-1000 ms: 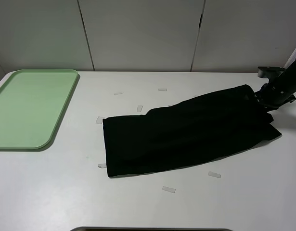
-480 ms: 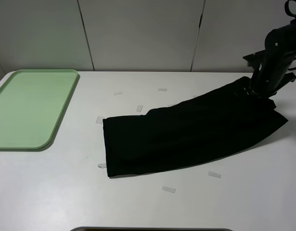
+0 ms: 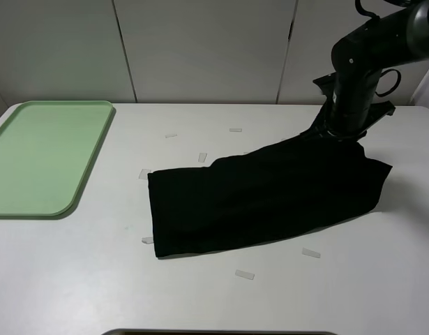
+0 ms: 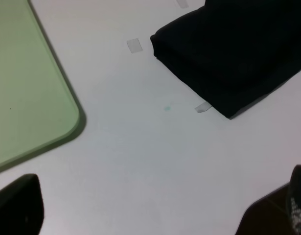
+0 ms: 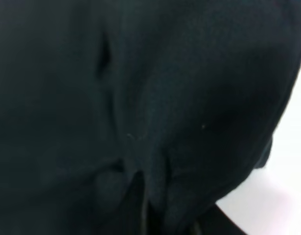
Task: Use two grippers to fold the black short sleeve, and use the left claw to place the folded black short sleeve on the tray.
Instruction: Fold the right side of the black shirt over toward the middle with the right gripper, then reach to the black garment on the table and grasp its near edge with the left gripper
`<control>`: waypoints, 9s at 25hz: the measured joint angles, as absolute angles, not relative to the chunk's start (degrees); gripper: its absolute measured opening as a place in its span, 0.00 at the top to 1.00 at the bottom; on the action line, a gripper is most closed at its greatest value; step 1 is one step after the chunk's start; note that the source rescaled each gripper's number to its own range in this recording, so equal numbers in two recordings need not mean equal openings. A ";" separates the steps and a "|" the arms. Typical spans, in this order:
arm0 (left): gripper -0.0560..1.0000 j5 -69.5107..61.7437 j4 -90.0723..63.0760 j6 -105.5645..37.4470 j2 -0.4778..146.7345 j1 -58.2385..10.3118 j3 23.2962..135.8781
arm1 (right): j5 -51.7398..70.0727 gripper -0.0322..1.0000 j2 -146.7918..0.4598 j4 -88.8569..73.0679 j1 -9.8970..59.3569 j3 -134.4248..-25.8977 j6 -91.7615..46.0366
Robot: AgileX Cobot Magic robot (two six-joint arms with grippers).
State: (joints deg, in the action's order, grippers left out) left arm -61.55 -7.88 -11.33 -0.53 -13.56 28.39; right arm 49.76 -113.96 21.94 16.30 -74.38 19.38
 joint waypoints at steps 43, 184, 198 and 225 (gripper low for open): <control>0.00 -61.55 -2.93 -11.38 -0.53 -13.56 28.39 | 46.62 0.00 -108.89 10.29 26.89 -74.55 10.25; 0.00 -61.55 -2.93 -15.77 -0.53 -13.56 28.39 | 59.12 0.00 0.29 -1.61 16.18 -28.13 -3.26; 0.01 -51.84 -5.76 -1.97 4.97 -13.56 29.41 | 59.12 0.00 0.29 -1.66 16.18 -28.13 -3.26; 0.04 -28.57 -92.04 -70.63 88.67 -13.56 29.79 | 59.12 0.00 0.29 -1.66 16.18 -28.13 -3.26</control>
